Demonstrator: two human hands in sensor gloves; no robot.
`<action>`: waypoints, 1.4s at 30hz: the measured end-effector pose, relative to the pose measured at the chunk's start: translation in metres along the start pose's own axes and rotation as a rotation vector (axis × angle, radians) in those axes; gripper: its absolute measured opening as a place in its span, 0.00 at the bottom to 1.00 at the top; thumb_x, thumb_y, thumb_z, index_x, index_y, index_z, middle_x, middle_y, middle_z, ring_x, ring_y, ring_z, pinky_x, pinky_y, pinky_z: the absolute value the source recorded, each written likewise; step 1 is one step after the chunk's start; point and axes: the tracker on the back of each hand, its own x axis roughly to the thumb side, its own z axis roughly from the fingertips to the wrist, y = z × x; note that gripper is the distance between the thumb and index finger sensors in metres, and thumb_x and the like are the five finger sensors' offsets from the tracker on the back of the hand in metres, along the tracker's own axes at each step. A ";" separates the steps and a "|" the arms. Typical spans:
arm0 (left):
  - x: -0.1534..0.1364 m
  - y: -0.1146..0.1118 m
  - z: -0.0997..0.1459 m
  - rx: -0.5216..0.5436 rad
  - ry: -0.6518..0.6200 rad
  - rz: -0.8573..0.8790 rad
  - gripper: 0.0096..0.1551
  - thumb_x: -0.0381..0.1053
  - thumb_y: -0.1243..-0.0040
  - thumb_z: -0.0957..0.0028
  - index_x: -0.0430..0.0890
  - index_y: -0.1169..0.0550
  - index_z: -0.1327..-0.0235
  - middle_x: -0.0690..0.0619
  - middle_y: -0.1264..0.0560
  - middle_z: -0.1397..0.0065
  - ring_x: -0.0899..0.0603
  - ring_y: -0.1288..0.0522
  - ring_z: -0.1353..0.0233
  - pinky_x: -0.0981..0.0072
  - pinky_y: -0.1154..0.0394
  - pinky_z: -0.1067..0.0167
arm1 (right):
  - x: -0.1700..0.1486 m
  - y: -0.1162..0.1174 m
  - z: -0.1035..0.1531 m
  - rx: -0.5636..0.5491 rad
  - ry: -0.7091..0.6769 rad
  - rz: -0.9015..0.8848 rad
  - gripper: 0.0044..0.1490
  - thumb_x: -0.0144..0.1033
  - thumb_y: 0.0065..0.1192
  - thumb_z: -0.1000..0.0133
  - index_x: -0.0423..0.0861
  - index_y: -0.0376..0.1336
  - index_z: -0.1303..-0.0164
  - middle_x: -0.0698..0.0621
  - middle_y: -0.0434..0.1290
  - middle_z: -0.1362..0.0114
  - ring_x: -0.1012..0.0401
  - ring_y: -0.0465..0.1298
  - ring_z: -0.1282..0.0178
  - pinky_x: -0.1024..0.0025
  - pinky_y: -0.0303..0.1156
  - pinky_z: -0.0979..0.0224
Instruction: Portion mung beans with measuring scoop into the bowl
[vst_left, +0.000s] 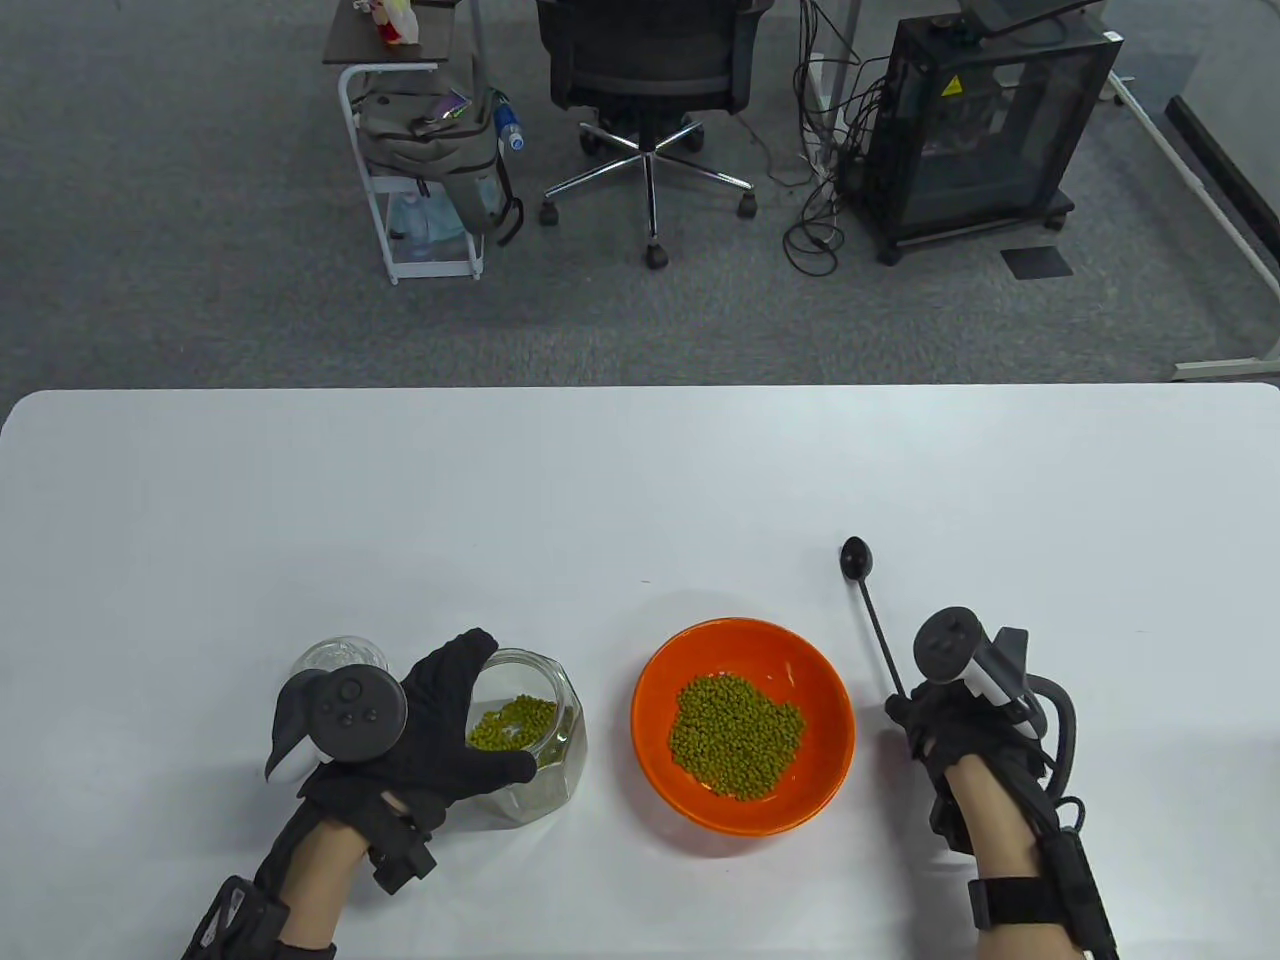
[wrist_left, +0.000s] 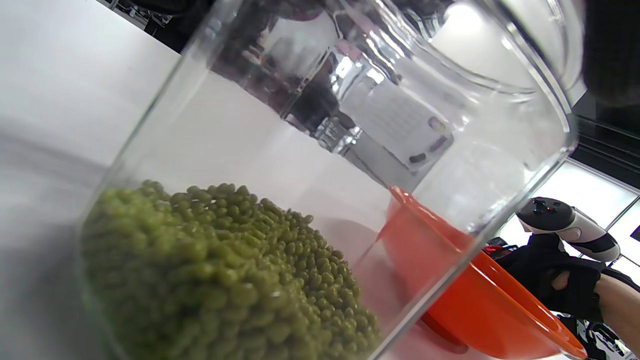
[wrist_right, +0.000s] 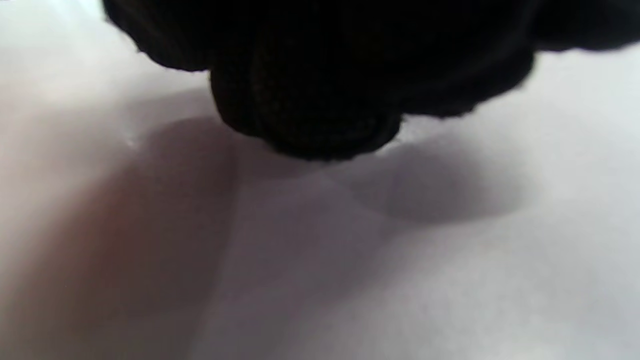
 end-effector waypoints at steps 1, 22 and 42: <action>0.000 0.000 0.000 0.000 0.000 0.001 0.79 0.86 0.34 0.56 0.34 0.55 0.21 0.29 0.50 0.17 0.20 0.42 0.20 0.21 0.43 0.28 | 0.001 0.000 -0.001 -0.015 0.005 0.001 0.28 0.56 0.63 0.45 0.44 0.79 0.60 0.49 0.87 0.66 0.57 0.83 0.74 0.60 0.80 0.62; 0.000 0.000 0.000 0.000 0.000 0.006 0.78 0.86 0.34 0.56 0.34 0.55 0.21 0.29 0.50 0.17 0.20 0.42 0.20 0.21 0.43 0.28 | 0.001 0.005 -0.011 0.042 0.100 0.085 0.29 0.61 0.63 0.48 0.46 0.80 0.72 0.52 0.86 0.74 0.58 0.82 0.80 0.60 0.80 0.65; 0.000 0.000 0.000 -0.004 -0.003 0.016 0.78 0.86 0.35 0.55 0.34 0.55 0.21 0.29 0.50 0.17 0.20 0.42 0.20 0.21 0.44 0.28 | -0.024 0.011 -0.021 0.129 0.108 -0.137 0.30 0.65 0.65 0.51 0.47 0.79 0.79 0.54 0.86 0.77 0.59 0.82 0.82 0.61 0.81 0.66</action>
